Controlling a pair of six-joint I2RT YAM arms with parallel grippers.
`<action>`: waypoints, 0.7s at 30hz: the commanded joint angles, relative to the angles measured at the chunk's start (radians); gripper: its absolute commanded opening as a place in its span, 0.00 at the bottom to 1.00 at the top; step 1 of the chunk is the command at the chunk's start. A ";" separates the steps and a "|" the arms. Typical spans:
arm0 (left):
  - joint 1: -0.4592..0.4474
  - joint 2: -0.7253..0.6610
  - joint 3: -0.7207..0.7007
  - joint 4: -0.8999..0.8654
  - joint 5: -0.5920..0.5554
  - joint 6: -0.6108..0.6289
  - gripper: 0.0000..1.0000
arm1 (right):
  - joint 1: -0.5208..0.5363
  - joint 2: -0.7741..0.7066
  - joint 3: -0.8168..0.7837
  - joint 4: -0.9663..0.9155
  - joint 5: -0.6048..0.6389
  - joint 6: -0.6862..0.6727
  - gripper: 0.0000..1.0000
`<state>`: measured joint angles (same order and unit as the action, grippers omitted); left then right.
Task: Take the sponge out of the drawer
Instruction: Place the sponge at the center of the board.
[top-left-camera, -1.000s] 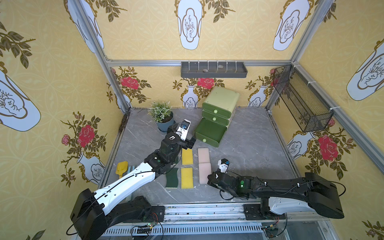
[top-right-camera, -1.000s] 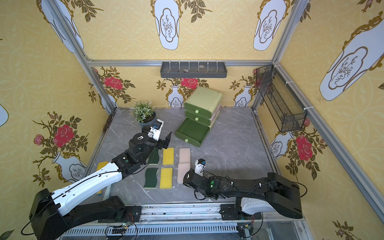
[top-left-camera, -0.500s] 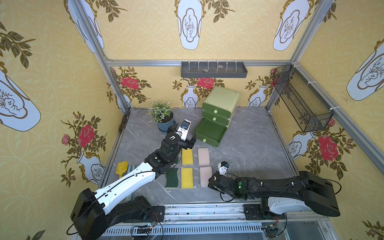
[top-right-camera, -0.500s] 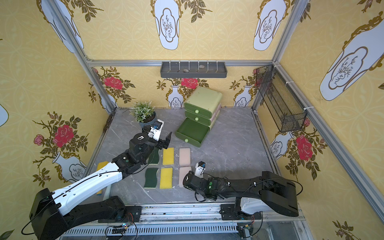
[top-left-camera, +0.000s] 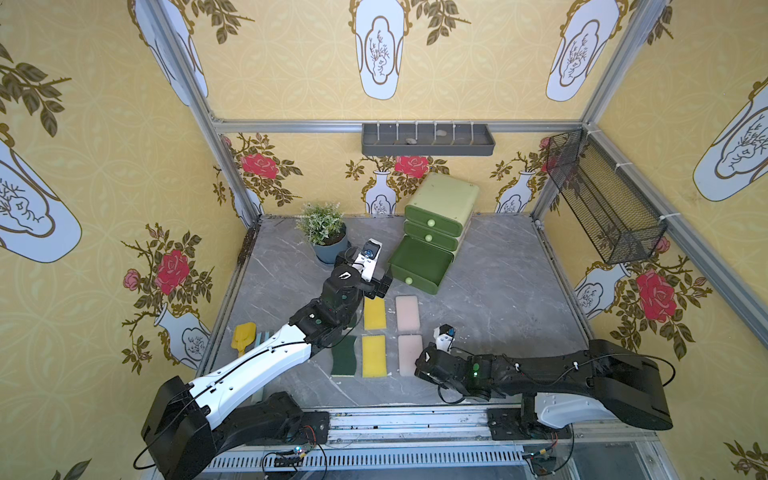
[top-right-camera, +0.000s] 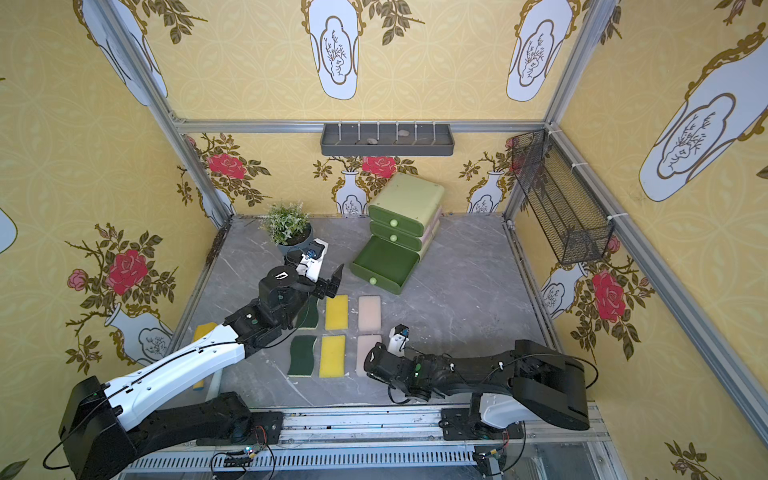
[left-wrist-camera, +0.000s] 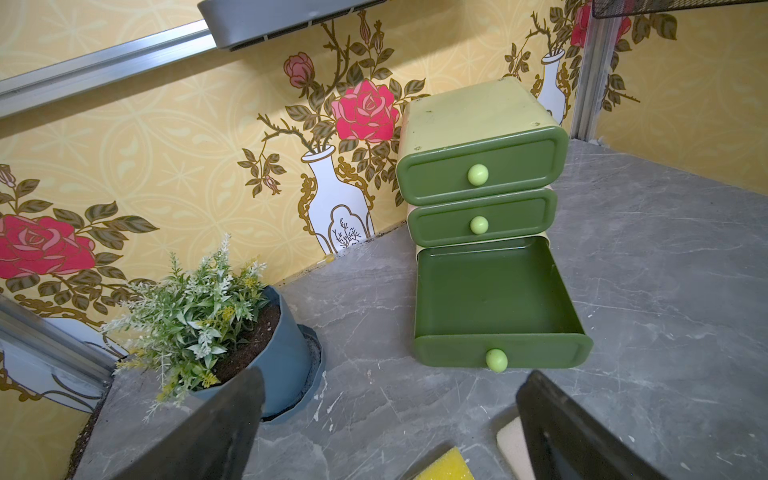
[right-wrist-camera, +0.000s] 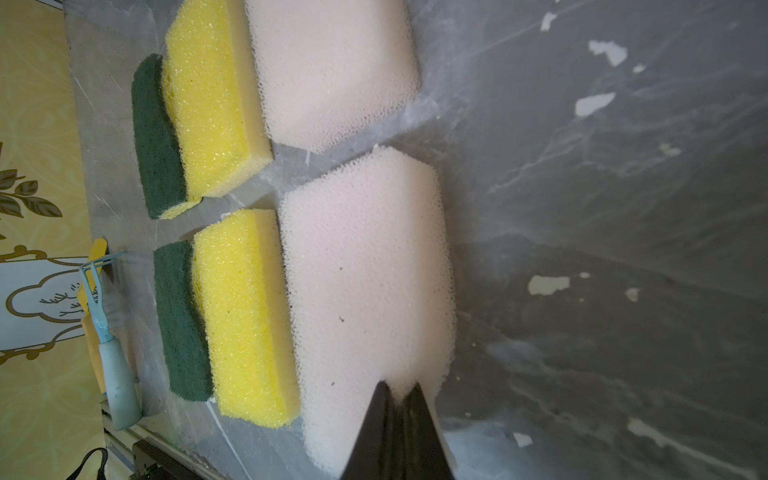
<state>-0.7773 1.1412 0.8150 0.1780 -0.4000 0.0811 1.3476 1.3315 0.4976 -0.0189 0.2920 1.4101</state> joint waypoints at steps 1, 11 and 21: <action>0.001 0.004 -0.007 0.034 -0.006 0.006 1.00 | -0.001 0.002 -0.005 0.028 0.004 0.006 0.13; 0.000 0.003 -0.007 0.034 -0.007 0.008 1.00 | -0.003 0.001 -0.008 0.016 0.004 0.019 0.35; 0.001 0.006 -0.007 0.034 -0.008 0.008 1.00 | -0.004 -0.019 -0.002 -0.014 0.018 0.017 0.48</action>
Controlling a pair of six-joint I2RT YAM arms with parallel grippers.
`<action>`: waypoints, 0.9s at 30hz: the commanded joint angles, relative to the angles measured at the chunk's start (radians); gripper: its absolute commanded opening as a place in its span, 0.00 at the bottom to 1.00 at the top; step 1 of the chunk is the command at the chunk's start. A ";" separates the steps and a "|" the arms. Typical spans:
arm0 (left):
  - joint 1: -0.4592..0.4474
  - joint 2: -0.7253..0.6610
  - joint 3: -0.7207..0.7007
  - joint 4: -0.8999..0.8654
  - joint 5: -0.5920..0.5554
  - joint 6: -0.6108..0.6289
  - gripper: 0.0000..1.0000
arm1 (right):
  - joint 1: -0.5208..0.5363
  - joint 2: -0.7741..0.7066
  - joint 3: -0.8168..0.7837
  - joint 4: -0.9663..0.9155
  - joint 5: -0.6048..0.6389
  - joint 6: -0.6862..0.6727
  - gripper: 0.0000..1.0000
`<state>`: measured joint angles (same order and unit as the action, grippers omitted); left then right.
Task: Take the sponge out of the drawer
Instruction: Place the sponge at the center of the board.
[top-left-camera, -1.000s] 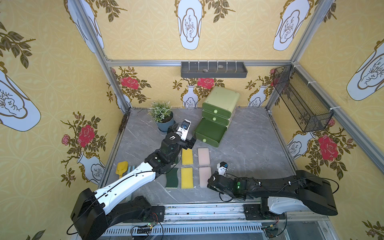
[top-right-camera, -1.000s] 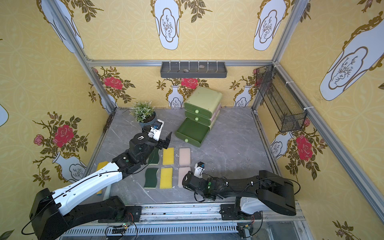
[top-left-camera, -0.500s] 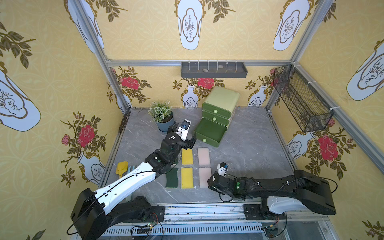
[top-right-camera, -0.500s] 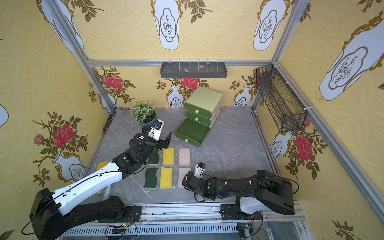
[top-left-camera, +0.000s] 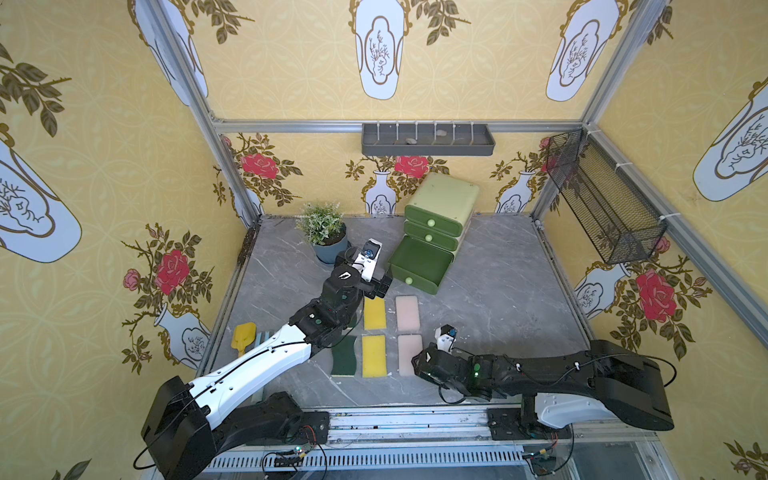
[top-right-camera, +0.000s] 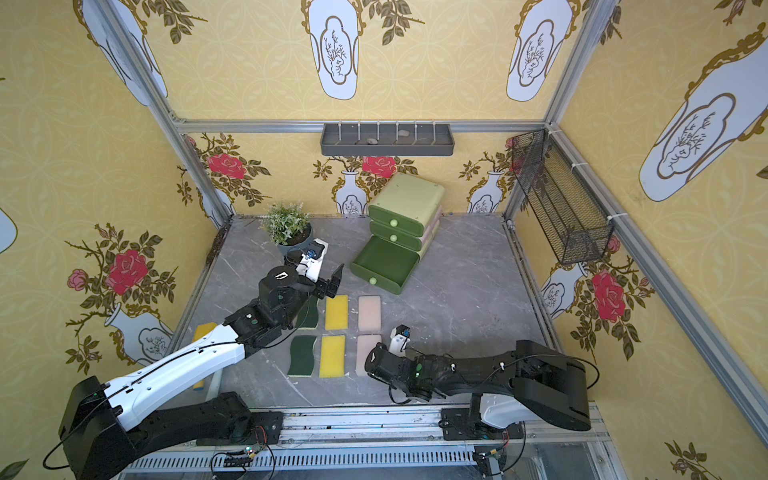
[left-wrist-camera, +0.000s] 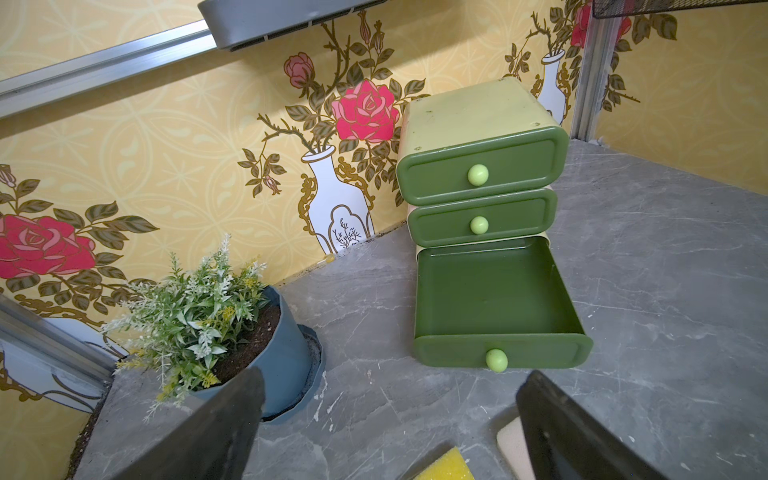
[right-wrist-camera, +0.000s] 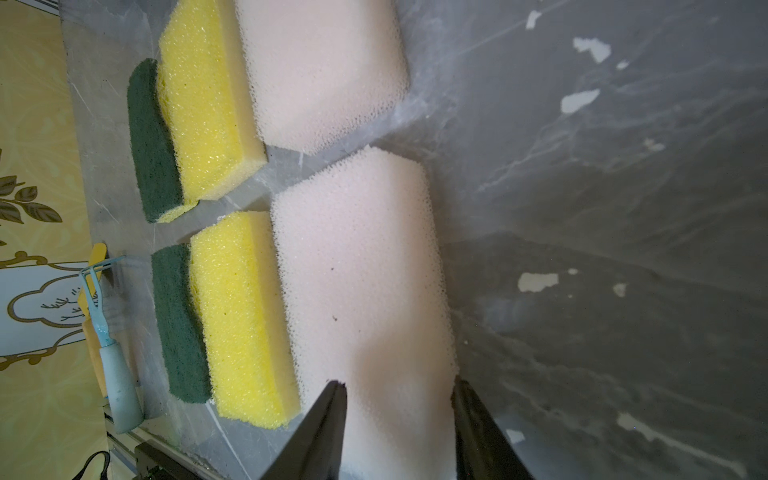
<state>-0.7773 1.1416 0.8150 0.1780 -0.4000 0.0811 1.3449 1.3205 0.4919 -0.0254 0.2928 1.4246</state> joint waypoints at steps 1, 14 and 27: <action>0.001 0.006 -0.006 0.034 -0.008 0.008 1.00 | -0.001 -0.011 0.004 -0.010 0.019 0.002 0.49; 0.001 0.003 -0.006 0.034 -0.013 0.011 1.00 | -0.021 -0.037 0.036 -0.099 0.042 -0.034 0.61; 0.000 -0.066 0.034 -0.094 0.022 -0.154 1.00 | -0.303 -0.125 0.114 -0.131 -0.061 -0.334 0.63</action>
<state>-0.7780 1.0866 0.8360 0.1326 -0.3969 0.0048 1.0847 1.2057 0.5808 -0.1539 0.2607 1.2087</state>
